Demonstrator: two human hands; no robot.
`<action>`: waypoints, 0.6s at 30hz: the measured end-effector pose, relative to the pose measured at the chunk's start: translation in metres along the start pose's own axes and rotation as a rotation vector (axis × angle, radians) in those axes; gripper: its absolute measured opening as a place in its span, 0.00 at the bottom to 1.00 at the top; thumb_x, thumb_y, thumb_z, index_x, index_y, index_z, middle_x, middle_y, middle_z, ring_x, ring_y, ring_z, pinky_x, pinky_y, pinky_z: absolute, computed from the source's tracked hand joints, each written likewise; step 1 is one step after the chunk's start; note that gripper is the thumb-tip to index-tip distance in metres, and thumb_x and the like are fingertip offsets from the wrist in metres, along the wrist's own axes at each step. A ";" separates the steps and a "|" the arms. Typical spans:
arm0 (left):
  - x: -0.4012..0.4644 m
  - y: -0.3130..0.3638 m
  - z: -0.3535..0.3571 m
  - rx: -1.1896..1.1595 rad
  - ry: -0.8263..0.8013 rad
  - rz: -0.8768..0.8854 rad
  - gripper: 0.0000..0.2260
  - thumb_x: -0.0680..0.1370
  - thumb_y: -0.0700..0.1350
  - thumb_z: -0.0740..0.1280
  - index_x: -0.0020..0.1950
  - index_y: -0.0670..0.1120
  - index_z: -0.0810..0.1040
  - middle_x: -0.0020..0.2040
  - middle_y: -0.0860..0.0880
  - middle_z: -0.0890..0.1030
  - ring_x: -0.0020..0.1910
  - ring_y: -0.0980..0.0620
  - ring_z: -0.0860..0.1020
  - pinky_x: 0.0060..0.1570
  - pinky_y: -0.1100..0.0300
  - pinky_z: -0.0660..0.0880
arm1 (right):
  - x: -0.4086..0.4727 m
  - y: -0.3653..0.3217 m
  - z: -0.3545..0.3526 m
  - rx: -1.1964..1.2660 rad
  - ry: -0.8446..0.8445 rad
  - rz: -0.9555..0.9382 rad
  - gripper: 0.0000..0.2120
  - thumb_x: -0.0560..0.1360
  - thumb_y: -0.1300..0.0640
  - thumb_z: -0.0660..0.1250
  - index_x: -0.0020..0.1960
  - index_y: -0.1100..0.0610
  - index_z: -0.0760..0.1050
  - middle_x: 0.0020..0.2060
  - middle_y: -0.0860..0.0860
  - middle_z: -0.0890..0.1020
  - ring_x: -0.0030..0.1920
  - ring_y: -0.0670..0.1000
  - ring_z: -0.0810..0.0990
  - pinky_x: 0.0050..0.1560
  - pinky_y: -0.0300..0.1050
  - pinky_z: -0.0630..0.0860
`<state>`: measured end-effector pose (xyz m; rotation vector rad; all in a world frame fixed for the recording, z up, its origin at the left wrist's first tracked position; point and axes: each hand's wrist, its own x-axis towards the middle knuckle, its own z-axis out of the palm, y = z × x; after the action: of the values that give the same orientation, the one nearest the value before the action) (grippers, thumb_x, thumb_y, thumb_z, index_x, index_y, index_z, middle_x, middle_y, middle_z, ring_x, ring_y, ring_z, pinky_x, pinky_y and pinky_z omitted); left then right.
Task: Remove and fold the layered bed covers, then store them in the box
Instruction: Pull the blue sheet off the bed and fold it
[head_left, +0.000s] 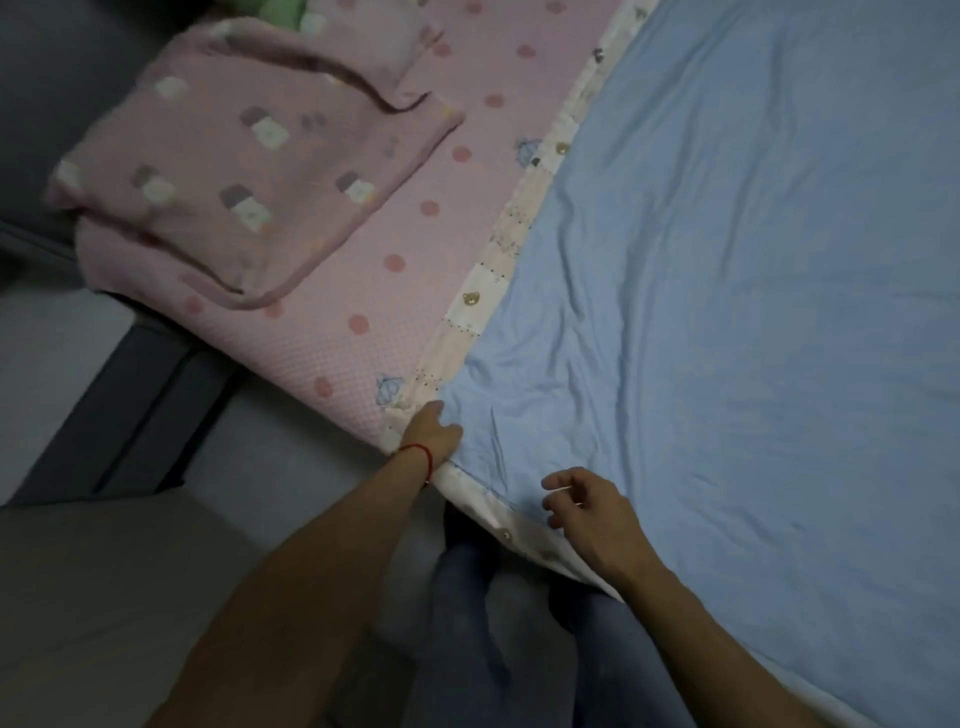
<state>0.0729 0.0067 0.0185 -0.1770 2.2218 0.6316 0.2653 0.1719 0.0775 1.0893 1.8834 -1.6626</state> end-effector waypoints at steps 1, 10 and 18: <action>0.025 0.003 0.005 0.039 0.012 0.045 0.32 0.72 0.53 0.65 0.75 0.43 0.67 0.73 0.43 0.71 0.69 0.42 0.72 0.71 0.50 0.68 | 0.001 0.004 0.000 0.024 0.038 0.015 0.08 0.78 0.56 0.64 0.50 0.46 0.79 0.40 0.49 0.86 0.41 0.51 0.85 0.47 0.49 0.82; 0.042 0.027 -0.008 0.391 -0.022 0.191 0.14 0.77 0.46 0.69 0.58 0.38 0.77 0.56 0.38 0.81 0.52 0.39 0.79 0.47 0.55 0.74 | -0.047 0.007 0.010 0.195 0.330 0.148 0.08 0.77 0.62 0.65 0.52 0.51 0.80 0.42 0.50 0.86 0.38 0.48 0.85 0.41 0.43 0.80; -0.101 0.059 0.001 0.157 -0.157 0.733 0.16 0.81 0.41 0.62 0.70 0.47 0.72 0.54 0.46 0.82 0.45 0.46 0.79 0.43 0.59 0.72 | -0.143 0.016 0.007 0.274 0.531 0.142 0.08 0.76 0.62 0.67 0.49 0.50 0.82 0.40 0.53 0.86 0.38 0.50 0.85 0.46 0.50 0.82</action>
<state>0.1220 0.0502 0.1152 0.7733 2.1407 0.8087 0.3639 0.1238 0.1702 1.8842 1.8408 -1.6984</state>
